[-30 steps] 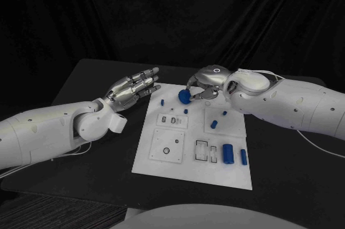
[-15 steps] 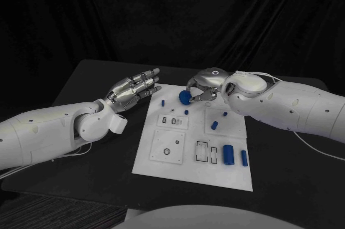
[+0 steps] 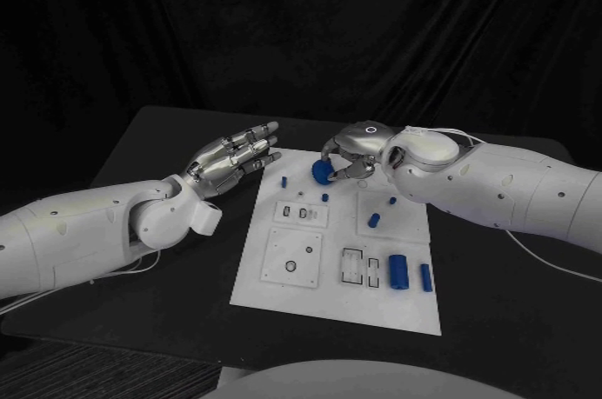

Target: Assemble the parts on the task board

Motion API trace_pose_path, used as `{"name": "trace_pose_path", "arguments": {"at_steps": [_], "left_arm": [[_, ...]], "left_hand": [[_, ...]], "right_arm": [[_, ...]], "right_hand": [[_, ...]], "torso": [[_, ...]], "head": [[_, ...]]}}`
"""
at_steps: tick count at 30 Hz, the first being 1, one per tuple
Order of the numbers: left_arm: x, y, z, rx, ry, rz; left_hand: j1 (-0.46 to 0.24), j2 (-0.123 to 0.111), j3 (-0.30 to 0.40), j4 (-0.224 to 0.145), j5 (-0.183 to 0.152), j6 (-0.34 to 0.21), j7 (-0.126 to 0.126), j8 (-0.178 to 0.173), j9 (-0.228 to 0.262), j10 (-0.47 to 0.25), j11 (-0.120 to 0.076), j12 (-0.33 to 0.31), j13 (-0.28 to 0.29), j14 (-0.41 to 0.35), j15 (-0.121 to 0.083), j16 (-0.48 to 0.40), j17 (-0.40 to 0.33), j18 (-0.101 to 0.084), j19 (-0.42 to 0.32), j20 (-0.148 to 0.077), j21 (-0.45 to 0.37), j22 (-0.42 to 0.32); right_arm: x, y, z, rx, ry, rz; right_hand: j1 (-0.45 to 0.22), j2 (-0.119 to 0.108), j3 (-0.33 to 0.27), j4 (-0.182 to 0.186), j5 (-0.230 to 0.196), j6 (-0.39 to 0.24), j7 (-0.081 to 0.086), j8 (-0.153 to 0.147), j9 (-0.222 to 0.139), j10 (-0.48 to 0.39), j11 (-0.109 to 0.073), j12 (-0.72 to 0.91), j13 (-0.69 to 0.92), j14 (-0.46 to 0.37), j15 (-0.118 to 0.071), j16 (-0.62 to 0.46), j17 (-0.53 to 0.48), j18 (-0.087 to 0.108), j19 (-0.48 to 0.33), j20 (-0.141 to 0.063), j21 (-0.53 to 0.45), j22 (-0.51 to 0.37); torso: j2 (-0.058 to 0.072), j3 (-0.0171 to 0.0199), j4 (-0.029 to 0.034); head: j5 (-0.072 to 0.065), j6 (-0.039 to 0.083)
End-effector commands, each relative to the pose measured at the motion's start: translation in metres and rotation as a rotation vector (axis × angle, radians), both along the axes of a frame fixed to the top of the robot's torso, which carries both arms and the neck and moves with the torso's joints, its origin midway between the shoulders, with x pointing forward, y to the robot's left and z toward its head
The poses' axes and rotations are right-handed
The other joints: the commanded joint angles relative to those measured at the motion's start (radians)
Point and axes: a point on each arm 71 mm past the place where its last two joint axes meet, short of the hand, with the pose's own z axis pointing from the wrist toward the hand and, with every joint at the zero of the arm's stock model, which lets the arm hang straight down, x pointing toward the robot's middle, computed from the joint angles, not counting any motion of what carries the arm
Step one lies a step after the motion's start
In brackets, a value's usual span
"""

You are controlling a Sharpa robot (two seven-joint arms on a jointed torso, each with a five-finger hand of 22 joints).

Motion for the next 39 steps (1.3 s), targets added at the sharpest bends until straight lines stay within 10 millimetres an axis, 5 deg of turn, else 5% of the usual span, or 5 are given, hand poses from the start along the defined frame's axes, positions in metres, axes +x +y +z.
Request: {"name": "trace_pose_path", "arguments": {"at_steps": [1, 18, 31, 36, 39], "left_arm": [[-0.001, -0.002, 0.001, -0.016, -0.005, -0.013], [-0.001, -0.003, 0.001, -0.017, -0.006, -0.014], [-0.001, -0.003, 0.001, -0.016, -0.005, -0.013], [-0.001, -0.002, 0.001, -0.016, -0.006, -0.011], [-0.001, -0.001, 0.001, -0.015, -0.006, -0.008]], "left_hand": [[0.003, 0.009, 0.007, 0.0, -0.001, -0.005, 0.001, 0.0, 0.0, -0.009, 0.001, 0.006, 0.0, -0.003, 0.007, 0.003, 0.001, 0.018, 0.0, 0.004, 0.0, 0.001], [0.003, 0.008, 0.008, -0.002, -0.001, -0.005, 0.001, 0.0, 0.0, -0.009, 0.001, 0.006, 0.0, -0.003, 0.007, 0.003, 0.001, 0.018, 0.0, 0.004, 0.0, 0.001], [0.003, 0.008, 0.008, -0.002, -0.001, -0.005, 0.001, 0.0, 0.0, -0.009, 0.001, 0.006, 0.0, -0.003, 0.007, 0.003, 0.001, 0.018, 0.0, 0.004, 0.0, 0.001], [0.003, 0.008, 0.008, -0.002, -0.001, -0.005, 0.001, 0.0, 0.0, -0.009, 0.001, 0.006, 0.0, -0.003, 0.007, 0.003, 0.001, 0.018, 0.0, 0.004, 0.0, 0.001], [0.003, 0.007, 0.011, -0.004, -0.001, -0.005, 0.002, 0.0, 0.0, -0.009, 0.001, 0.006, 0.0, -0.003, 0.008, 0.003, 0.001, 0.018, 0.0, 0.005, 0.001, 0.001]], "right_arm": [[0.0, 0.001, -0.003, -0.013, 0.013, -0.011], [-0.001, 0.011, -0.002, -0.01, 0.013, 0.017], [-0.001, 0.013, -0.002, -0.013, 0.016, 0.028], [-0.001, 0.008, 0.001, 0.008, -0.012, 0.027], [0.0, 0.002, 0.008, 0.026, -0.042, 0.025]], "right_hand": [[0.008, 0.002, 0.0, -0.005, 0.01, -0.006, -0.002, -0.003, -0.001, 0.105, -0.005, 0.004, 0.263, 0.088, 0.0, -0.005, 0.182, -0.013, 0.005, 0.0, 0.001, 0.118], [0.017, 0.012, 0.004, -0.017, 0.052, -0.016, -0.005, -0.011, -0.006, 0.105, -0.009, 0.004, 0.263, 0.087, -0.003, -0.008, 0.179, -0.012, 0.002, -0.002, -0.004, 0.118], [0.04, 0.023, 0.028, -0.048, 0.18, -0.035, -0.011, -0.04, -0.034, 0.105, -0.013, 0.004, 0.263, 0.086, -0.007, -0.01, 0.176, -0.011, 0.001, -0.006, -0.01, 0.12], [0.035, 0.021, 0.028, -0.049, 0.18, -0.041, -0.012, -0.05, -0.04, 0.105, -0.014, 0.004, 0.263, 0.086, -0.008, -0.012, 0.175, -0.011, 0.001, -0.007, -0.011, 0.121], [0.011, 0.019, 0.019, -0.038, 0.111, -0.022, -0.011, -0.057, -0.05, 0.105, -0.014, 0.004, 0.263, 0.086, -0.008, -0.013, 0.174, -0.012, 0.005, -0.007, -0.009, 0.125]], "torso": [[0.0, 0.0005, -0.0004], [0.0, -0.0003, -0.0007], [0.001, -0.0008, -0.0012], [0.0, -0.0004, -0.0015], [0.0, -0.0001, -0.0013]], "head": [[0.0, 0.001], [0.0, 0.01], [0.002, 0.013], [0.002, 0.015], [0.0, 0.019]]}}
